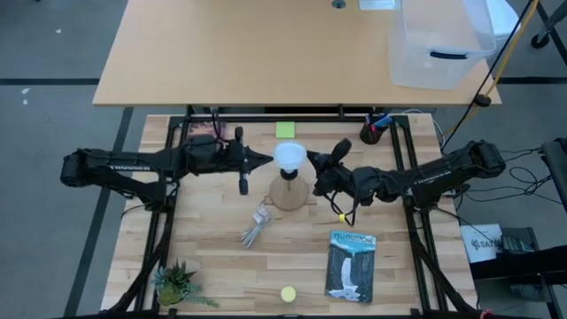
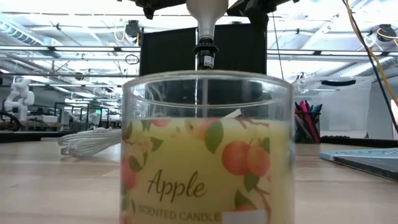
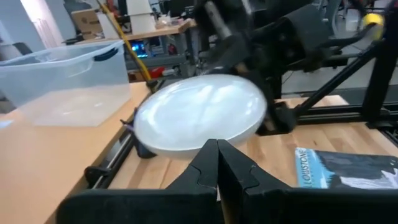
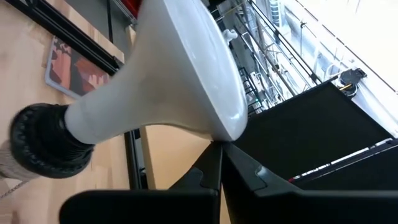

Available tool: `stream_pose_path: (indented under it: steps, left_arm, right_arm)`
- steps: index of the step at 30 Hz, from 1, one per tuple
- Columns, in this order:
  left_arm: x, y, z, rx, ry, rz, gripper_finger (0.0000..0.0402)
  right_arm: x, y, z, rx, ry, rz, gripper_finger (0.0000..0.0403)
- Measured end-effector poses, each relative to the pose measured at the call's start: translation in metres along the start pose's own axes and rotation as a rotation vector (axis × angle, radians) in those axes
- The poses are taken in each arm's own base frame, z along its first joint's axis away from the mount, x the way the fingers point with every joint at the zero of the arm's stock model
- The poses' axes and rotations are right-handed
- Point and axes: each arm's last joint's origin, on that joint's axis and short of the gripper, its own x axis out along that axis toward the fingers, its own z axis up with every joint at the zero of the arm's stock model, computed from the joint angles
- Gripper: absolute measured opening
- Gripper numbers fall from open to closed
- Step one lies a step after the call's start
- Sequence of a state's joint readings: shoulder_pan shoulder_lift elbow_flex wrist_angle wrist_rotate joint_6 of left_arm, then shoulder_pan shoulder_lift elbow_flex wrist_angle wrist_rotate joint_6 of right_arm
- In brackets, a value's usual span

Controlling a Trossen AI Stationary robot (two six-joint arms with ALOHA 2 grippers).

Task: Screw lightbulb
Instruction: Insert the lightbulb into the lamp

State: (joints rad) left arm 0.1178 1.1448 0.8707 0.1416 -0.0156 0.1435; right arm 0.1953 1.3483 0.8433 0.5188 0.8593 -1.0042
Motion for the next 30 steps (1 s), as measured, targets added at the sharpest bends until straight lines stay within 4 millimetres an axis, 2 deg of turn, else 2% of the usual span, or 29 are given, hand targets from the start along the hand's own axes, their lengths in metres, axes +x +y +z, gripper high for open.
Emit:
stream_pose_path:
  steps: [6,16,22,30]
  left_arm:
    - [0.001,0.017,-0.004,-0.013,0.024,0.080,0.0000]
    - [0.005,0.041,-0.014,-0.054,0.061,0.156,0.0000]
    - [-0.006,0.037,0.003,-0.018,-0.064,0.076,0.0000]
    - [-0.016,0.012,0.015,0.027,-0.128,-0.087,0.0000]
  right_arm:
    - [-0.011,0.007,0.010,0.003,-0.095,0.061,0.0000]
    - [-0.023,0.022,0.018,0.069,-0.121,0.138,0.0000]
    - [-0.015,0.024,0.011,0.060,-0.035,0.096,0.0000]
    - [0.006,0.012,-0.005,0.049,0.061,0.015,0.0000]
